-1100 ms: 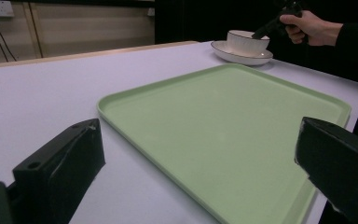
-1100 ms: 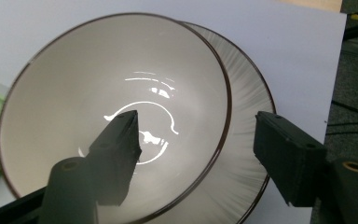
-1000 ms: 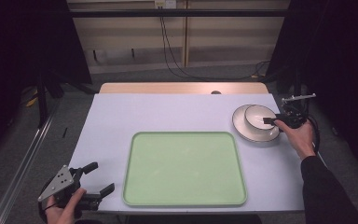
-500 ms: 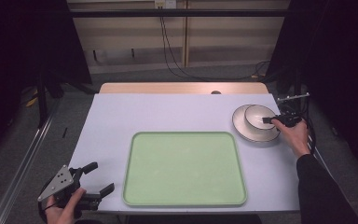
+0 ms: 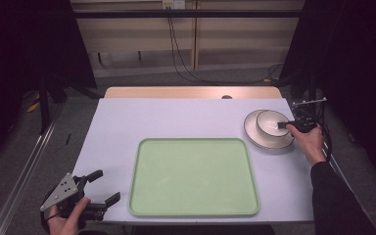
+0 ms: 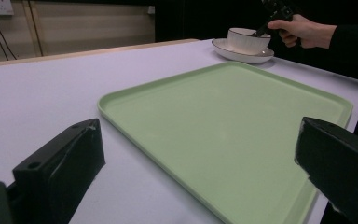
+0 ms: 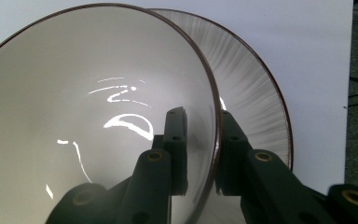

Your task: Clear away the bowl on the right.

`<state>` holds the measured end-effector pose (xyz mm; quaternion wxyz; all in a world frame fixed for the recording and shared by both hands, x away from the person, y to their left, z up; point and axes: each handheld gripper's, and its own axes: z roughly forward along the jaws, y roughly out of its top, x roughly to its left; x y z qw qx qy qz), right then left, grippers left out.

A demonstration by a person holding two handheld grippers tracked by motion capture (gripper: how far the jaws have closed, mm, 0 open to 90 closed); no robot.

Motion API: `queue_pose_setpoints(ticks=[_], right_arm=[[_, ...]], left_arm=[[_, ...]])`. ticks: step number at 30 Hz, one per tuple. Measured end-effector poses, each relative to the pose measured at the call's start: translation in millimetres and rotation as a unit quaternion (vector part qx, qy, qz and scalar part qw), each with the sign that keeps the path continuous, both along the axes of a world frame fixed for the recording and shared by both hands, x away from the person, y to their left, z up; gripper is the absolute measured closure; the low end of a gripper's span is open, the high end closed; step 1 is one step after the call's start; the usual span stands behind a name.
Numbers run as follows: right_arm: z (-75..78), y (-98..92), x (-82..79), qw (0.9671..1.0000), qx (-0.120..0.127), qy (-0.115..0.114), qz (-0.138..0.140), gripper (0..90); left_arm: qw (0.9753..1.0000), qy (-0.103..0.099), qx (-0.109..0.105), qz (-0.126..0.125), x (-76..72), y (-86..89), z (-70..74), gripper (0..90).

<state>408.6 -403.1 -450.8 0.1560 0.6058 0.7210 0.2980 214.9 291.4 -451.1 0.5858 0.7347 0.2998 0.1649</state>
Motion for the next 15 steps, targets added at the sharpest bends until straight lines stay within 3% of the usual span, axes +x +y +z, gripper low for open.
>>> queue_pose_setpoints(ticks=[8, 15], right_arm=[[2.6, -0.1, -1.1, 0.9999, 0.015, -0.004, 0.002, 83.0], [3.1, 1.1, -2.8, 0.9999, 0.012, -0.003, -0.001, 83.1]], left_arm=[[1.0000, 0.001, 0.003, 0.000, 0.3, 0.5, -0.3, 1.3], [1.0000, 0.002, 0.001, 0.001, 0.0, 0.4, -0.2, 1.3]])
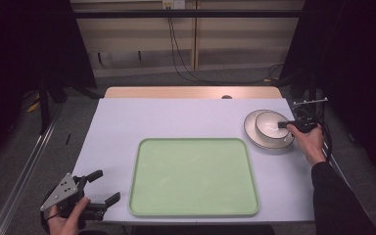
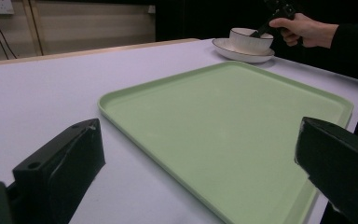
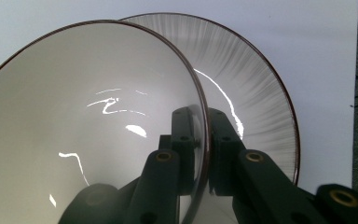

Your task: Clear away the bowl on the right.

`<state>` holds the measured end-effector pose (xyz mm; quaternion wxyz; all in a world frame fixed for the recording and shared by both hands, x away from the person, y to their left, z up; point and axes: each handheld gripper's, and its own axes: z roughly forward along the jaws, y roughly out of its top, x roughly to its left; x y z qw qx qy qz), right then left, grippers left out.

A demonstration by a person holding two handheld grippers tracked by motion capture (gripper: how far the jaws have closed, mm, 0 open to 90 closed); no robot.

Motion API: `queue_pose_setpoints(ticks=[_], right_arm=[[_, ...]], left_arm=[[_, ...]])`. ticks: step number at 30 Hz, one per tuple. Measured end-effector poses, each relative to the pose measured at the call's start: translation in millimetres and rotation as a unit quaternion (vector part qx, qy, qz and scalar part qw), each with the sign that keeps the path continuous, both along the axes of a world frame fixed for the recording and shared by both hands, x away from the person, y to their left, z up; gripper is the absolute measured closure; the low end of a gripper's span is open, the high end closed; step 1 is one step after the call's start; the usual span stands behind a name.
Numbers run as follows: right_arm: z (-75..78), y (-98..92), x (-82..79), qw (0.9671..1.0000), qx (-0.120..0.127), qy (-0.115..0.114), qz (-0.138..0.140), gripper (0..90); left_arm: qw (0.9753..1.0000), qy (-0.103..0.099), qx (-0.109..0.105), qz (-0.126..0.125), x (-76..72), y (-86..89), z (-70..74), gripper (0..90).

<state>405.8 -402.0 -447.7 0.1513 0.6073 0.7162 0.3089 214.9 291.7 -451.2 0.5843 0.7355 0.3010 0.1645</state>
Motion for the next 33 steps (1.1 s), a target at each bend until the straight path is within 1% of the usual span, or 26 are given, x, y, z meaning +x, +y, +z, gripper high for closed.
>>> queue_pose_setpoints(ticks=[9, 10, 15, 16, 18, 20, 23, 27, 28, 30, 33], right_arm=[[1.1, 0.1, -0.6, 1.0000, 0.009, 0.002, -0.003, 83.1], [1.4, 0.0, -0.6, 1.0000, 0.009, -0.002, 0.000, 83.1], [4.0, 0.5, -1.0, 0.9998, 0.016, -0.005, 0.007, 82.9], [4.7, 1.3, -1.3, 0.9999, 0.014, -0.005, 0.002, 82.9], [4.6, 1.2, -1.4, 0.9998, 0.018, -0.002, -0.002, 82.9], [4.9, 0.7, -1.8, 0.9998, 0.021, 0.000, -0.002, 82.8], [4.9, 0.8, -2.0, 0.9997, 0.025, -0.003, -0.002, 82.7], [6.6, 0.6, -2.3, 0.9997, 0.025, -0.001, -0.002, 82.6], [6.7, 1.0, -2.5, 0.9997, 0.024, -0.005, -0.003, 82.5], [7.2, 1.2, -2.4, 0.9995, 0.030, -0.003, -0.004, 82.5], [7.9, 0.4, -2.6, 0.9995, 0.030, -0.005, -0.004, 82.5]], left_arm=[[1.0000, -0.001, -0.001, -0.001, 0.3, -0.5, 0.4, 1.2], [1.0000, -0.001, -0.001, -0.001, 0.2, -0.6, 0.5, 1.2], [1.0000, -0.002, 0.001, -0.002, 0.0, 0.1, 0.4, 1.3], [1.0000, 0.000, -0.003, -0.001, 0.2, -0.7, 0.1, 1.3], [1.0000, 0.001, -0.002, -0.003, 0.2, -1.1, 0.0, 1.3], [1.0000, -0.002, 0.001, -0.001, 0.2, -0.6, 0.4, 1.3], [1.0000, -0.002, 0.001, -0.001, 0.2, -0.7, 0.4, 1.3], [1.0000, -0.001, -0.001, -0.001, 0.2, -0.7, 0.4, 1.3], [1.0000, -0.001, -0.001, -0.001, 0.2, -0.7, 0.5, 1.3], [1.0000, -0.002, 0.002, -0.001, 0.1, -0.7, 0.5, 1.3], [1.0000, -0.002, 0.000, -0.002, 0.0, -0.8, 0.6, 1.3]])
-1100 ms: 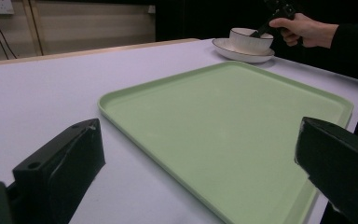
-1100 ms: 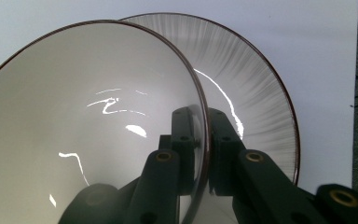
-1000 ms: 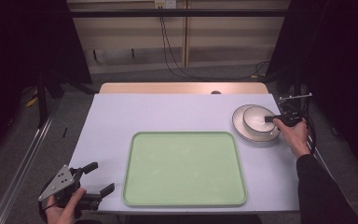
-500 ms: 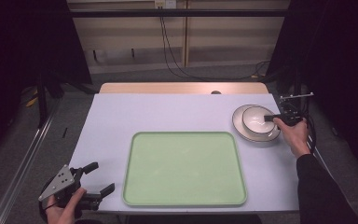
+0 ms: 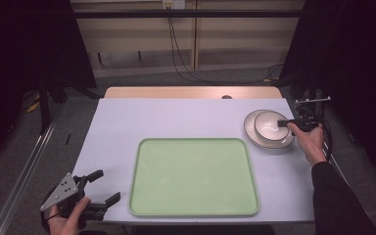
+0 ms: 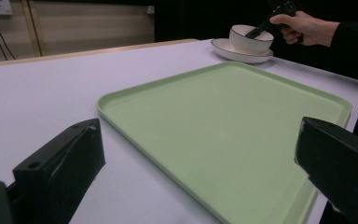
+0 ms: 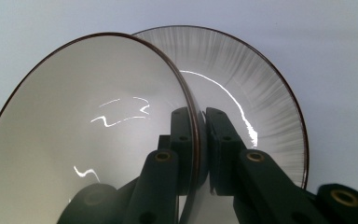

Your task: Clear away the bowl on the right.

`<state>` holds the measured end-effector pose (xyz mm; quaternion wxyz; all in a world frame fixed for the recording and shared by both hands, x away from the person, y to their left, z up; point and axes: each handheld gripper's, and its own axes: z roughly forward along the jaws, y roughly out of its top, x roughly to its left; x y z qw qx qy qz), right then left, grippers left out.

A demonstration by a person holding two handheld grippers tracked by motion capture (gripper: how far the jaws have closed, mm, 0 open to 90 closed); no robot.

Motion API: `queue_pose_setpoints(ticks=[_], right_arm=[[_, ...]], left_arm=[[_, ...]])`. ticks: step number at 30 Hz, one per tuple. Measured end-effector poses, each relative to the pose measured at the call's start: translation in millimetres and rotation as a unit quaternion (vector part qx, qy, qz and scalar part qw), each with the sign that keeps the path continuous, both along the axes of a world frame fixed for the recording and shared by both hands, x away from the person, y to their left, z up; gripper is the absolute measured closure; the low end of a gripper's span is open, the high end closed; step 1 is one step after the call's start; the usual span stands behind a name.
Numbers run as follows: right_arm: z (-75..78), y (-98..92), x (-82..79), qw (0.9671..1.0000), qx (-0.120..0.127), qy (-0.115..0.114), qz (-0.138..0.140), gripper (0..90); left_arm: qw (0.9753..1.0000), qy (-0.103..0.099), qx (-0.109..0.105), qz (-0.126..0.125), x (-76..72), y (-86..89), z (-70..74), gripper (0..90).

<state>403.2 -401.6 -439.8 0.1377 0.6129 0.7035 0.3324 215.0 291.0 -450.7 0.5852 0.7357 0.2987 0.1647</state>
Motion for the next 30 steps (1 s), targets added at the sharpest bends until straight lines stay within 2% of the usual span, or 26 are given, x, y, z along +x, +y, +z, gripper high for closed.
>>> queue_pose_setpoints(ticks=[2, 3, 6, 9, 12, 19, 22, 30], right_arm=[[1.6, -2.1, -0.5, 1.0000, 0.005, -0.005, 0.000, 82.4], [3.5, -3.5, -1.9, 0.9998, 0.017, -0.002, -0.003, 82.4], [4.8, -4.4, -2.5, 0.9998, 0.019, -0.007, -0.006, 82.4], [7.9, -7.0, -4.4, 0.9994, 0.033, -0.010, -0.006, 82.4], [8.5, -8.4, -4.7, 0.9994, 0.031, -0.010, -0.003, 82.4], [13.1, -7.7, -7.4, 0.9989, 0.045, -0.017, 0.001, 82.4], [14.6, -7.1, -8.5, 0.9988, 0.042, -0.023, 0.007, 82.3], [20.2, -7.3, -16.3, 0.9983, 0.052, -0.026, 0.008, 82.3]], left_arm=[[1.0000, -0.001, 0.001, 0.001, 0.1, 0.3, -0.1, 1.3], [1.0000, 0.001, -0.001, 0.000, 0.1, 0.2, -0.2, 1.3], [1.0000, 0.001, -0.002, -0.001, 0.0, 0.1, -0.2, 1.3], [1.0000, 0.000, -0.001, -0.001, 0.0, 0.1, 0.0, 1.3], [1.0000, 0.000, -0.002, -0.001, 0.0, 0.1, 0.0, 1.3], [1.0000, 0.000, -0.002, 0.000, 0.1, 0.2, 0.0, 1.3], [1.0000, -0.002, 0.000, -0.001, 0.1, 0.7, 0.2, 1.3], [1.0000, -0.002, 0.001, 0.000, 0.7, 0.9, 0.1, 1.3]])
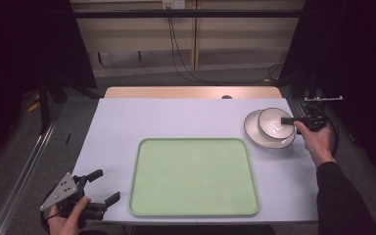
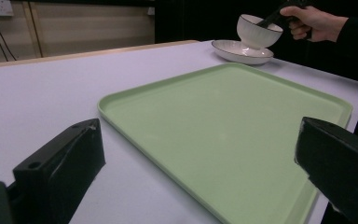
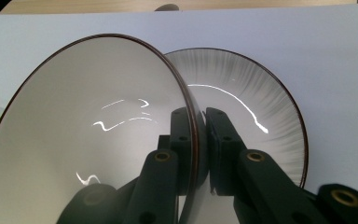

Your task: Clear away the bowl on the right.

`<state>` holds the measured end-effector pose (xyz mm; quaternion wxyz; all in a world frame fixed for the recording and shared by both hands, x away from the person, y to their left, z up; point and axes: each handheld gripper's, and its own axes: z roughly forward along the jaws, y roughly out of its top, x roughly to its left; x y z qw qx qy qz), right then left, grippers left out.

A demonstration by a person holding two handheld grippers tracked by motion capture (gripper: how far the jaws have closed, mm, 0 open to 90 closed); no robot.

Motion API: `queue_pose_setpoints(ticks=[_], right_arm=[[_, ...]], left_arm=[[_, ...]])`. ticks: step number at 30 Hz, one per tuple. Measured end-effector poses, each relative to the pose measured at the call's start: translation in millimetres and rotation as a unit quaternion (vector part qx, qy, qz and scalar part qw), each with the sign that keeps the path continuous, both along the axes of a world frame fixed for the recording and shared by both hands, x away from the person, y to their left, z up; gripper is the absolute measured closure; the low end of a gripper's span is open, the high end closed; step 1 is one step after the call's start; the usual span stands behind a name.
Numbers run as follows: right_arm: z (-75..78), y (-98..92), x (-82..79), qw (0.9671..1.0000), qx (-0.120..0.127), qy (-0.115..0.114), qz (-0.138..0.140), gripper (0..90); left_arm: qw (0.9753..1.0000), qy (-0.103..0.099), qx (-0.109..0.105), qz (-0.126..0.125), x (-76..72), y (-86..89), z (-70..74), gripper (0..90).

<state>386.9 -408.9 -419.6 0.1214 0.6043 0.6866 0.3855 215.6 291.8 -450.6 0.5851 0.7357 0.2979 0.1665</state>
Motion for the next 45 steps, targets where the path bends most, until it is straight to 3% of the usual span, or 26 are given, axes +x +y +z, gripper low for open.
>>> queue_pose_setpoints(ticks=[9, 10, 14, 15, 18, 25, 26, 32, 34, 38, 45], right_arm=[[7.6, 3.2, -5.9, 0.9999, -0.001, -0.007, 0.015, 82.3], [10.5, 3.2, -8.2, 0.9997, 0.000, -0.010, 0.022, 82.2], [16.5, 5.3, -13.3, 0.9993, 0.003, -0.015, 0.035, 82.2], [16.5, 5.3, -13.3, 0.9993, 0.003, -0.015, 0.035, 82.2], [18.6, 8.0, -15.6, 0.9989, 0.005, -0.016, 0.045, 82.2], [23.2, 17.3, -19.7, 0.9972, 0.011, -0.025, 0.070, 82.1], [24.8, 19.7, -20.2, 0.9968, 0.010, -0.028, 0.074, 82.1], [27.8, 28.5, -20.0, 0.9953, 0.007, -0.029, 0.092, 82.1], [28.6, 32.3, -19.5, 0.9947, 0.006, -0.029, 0.098, 82.1], [30.2, 39.3, -19.3, 0.9940, 0.008, -0.029, 0.105, 82.1], [33.8, 52.8, -19.3, 0.9920, 0.005, -0.031, 0.123, 82.1]], left_arm=[[1.0000, 0.000, -0.001, 0.000, -0.1, 0.2, 0.0, 1.3], [1.0000, 0.002, -0.009, 0.004, -0.8, -0.1, 0.0, 1.3], [1.0000, -0.001, -0.001, 0.000, -0.5, 0.2, 0.4, 1.3], [0.9999, 0.002, -0.013, 0.004, -1.0, -1.3, 0.2, 1.3], [0.9999, 0.002, -0.013, 0.003, -1.2, -0.9, 0.3, 1.3], [0.9999, 0.002, -0.016, -0.002, -1.0, -1.0, 0.0, 1.3], [1.0000, 0.000, -0.006, -0.002, -0.9, -0.2, 0.4, 1.3], [0.9999, 0.002, -0.013, 0.001, -1.3, -1.2, 0.2, 1.3], [1.0000, -0.001, -0.006, -0.002, -0.9, -0.1, 0.4, 1.3], [0.9999, 0.001, -0.013, 0.001, -1.3, -1.1, 0.3, 1.3], [1.0000, -0.001, -0.008, 0.003, -1.4, -0.5, 0.6, 1.3]])
